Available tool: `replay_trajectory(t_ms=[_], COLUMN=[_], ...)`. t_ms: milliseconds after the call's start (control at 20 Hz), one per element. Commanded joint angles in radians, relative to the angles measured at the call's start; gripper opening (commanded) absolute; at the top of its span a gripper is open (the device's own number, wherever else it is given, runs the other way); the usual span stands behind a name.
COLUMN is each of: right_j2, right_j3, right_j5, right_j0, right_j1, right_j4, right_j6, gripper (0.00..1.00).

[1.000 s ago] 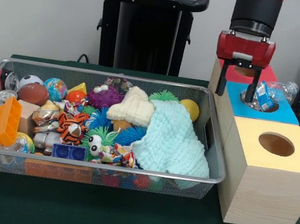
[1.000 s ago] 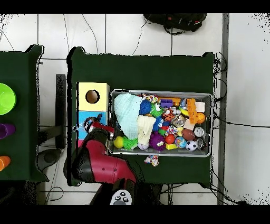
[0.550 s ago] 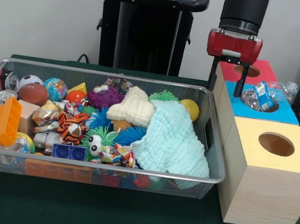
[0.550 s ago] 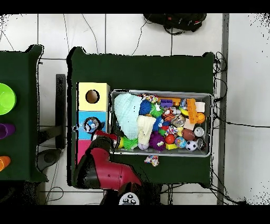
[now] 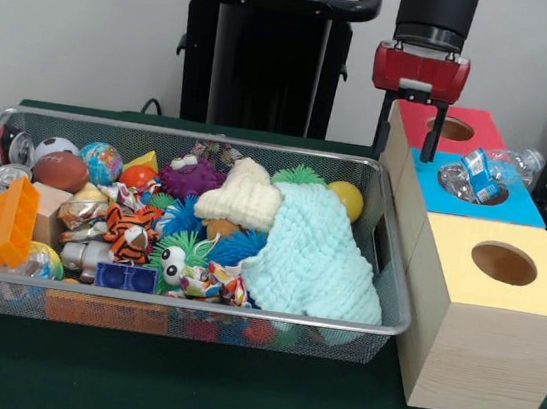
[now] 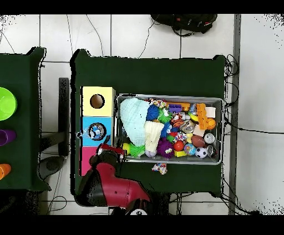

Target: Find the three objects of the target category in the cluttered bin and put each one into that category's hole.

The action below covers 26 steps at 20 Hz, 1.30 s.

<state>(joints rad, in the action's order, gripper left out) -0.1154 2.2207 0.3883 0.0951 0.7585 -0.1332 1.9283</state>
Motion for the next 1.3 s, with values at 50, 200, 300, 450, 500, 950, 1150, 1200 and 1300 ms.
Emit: replay_trajectory(t_ms=[50,200,300,450,500,950,1150,1200,1300], right_j2=[0.09,0.088,0.09,0.088,0.087,0.105,0.118,0.12,0.121], right_j3=[0.058,0.061,0.056,0.043,0.034,-0.056,-0.07,-0.076,-0.086], right_j5=[0.039,0.036,0.044,0.064,0.073,0.075,0.056,0.051,0.047], right_j0=[-0.013,0.002,0.004,0.012,0.014,-0.003,-0.015,-0.018,-0.013], right_j1=[0.026,0.026,0.018,-0.001,-0.009,-0.062,-0.057,-0.057,-0.063], right_j4=[0.001,-0.018,-0.022,-0.035,-0.039,-0.068,-0.073,-0.075,-0.089], right_j6=[0.293,0.294,0.295,0.301,0.3,0.287,0.283,0.28,0.28], gripper=[1.0,1.0,1.0,1.0,1.0,1.0,1.0,1.0,1.0])
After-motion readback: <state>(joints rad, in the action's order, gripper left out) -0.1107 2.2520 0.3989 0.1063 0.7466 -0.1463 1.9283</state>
